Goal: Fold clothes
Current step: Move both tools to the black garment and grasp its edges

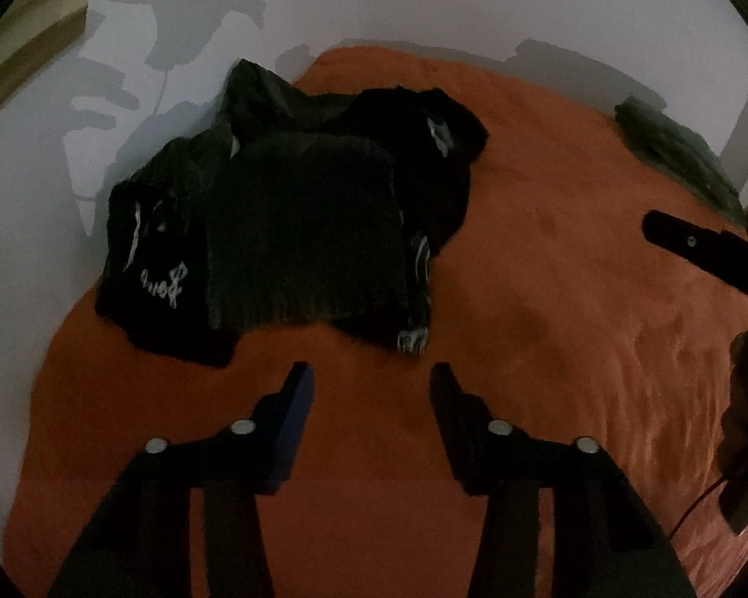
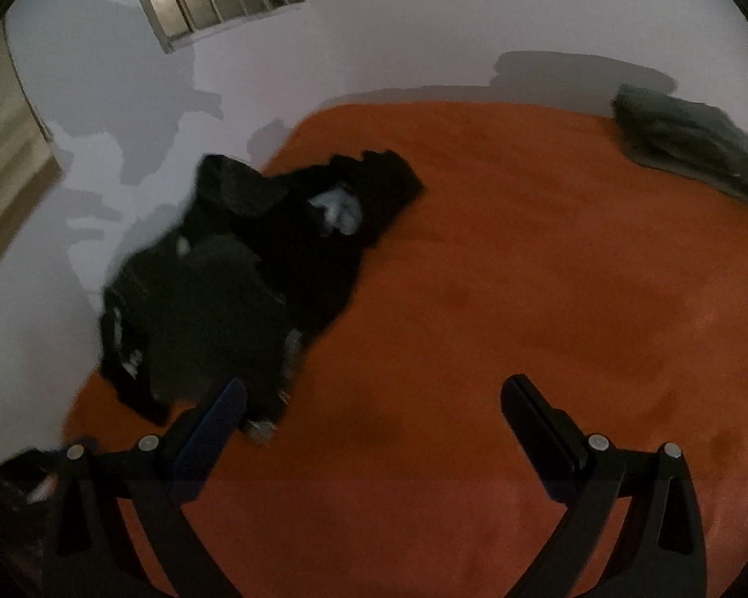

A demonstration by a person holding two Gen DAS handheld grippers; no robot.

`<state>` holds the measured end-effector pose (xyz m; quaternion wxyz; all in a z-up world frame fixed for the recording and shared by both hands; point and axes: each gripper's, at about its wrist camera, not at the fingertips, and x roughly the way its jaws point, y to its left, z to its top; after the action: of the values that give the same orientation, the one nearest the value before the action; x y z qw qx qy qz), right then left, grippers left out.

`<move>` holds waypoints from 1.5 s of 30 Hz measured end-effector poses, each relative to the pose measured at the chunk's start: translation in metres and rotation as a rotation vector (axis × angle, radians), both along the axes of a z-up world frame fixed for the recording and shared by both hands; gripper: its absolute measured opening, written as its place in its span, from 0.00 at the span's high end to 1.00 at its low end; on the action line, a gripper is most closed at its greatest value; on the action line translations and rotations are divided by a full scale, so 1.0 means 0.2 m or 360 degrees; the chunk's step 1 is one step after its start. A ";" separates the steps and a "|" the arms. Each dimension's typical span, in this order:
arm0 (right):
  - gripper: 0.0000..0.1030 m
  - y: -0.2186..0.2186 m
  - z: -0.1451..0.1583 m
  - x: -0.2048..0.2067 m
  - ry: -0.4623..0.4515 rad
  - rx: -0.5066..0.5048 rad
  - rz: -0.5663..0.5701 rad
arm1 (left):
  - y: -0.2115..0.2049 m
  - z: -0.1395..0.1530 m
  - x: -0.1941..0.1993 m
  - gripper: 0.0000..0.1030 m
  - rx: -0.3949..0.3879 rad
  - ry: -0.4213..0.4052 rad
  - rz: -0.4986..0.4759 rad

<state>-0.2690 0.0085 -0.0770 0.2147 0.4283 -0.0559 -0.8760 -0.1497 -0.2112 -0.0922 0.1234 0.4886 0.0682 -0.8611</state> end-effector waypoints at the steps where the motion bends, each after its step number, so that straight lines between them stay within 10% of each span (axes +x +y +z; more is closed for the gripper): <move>1: 0.00 -0.04 0.00 -0.03 -0.0006 -0.0013 0.0027 | -0.03 0.00 -0.05 0.58 0.0061 -0.0018 0.0014; 11: 0.10 -0.25 0.13 -0.42 -0.0113 0.0215 0.0136 | -0.02 0.23 -0.50 0.62 0.0128 -0.0052 -0.0054; 24: 0.10 -0.06 -0.09 -0.59 -0.0086 0.0305 0.0197 | -0.01 -0.21 -0.73 0.58 0.0006 -0.0154 0.0067; 28: 0.10 0.00 -0.19 -0.70 0.0039 0.0250 -0.0069 | -0.11 -0.25 -0.76 0.27 -0.0005 -0.0021 0.0223; 31: 0.10 -0.02 -0.30 -0.77 0.0016 0.0156 -0.0143 | -0.20 -0.31 -0.78 0.23 0.0082 0.0052 0.0360; 45: 0.10 -0.42 -0.50 -1.09 -0.0240 0.0008 0.0055 | -0.11 -0.37 -0.81 0.23 0.0003 -0.0077 0.0165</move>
<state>-0.4869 -0.0757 -0.1772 0.2239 0.4944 -0.0624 -0.8376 -0.3113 -0.2342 -0.1654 0.1690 0.5052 0.0911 -0.8414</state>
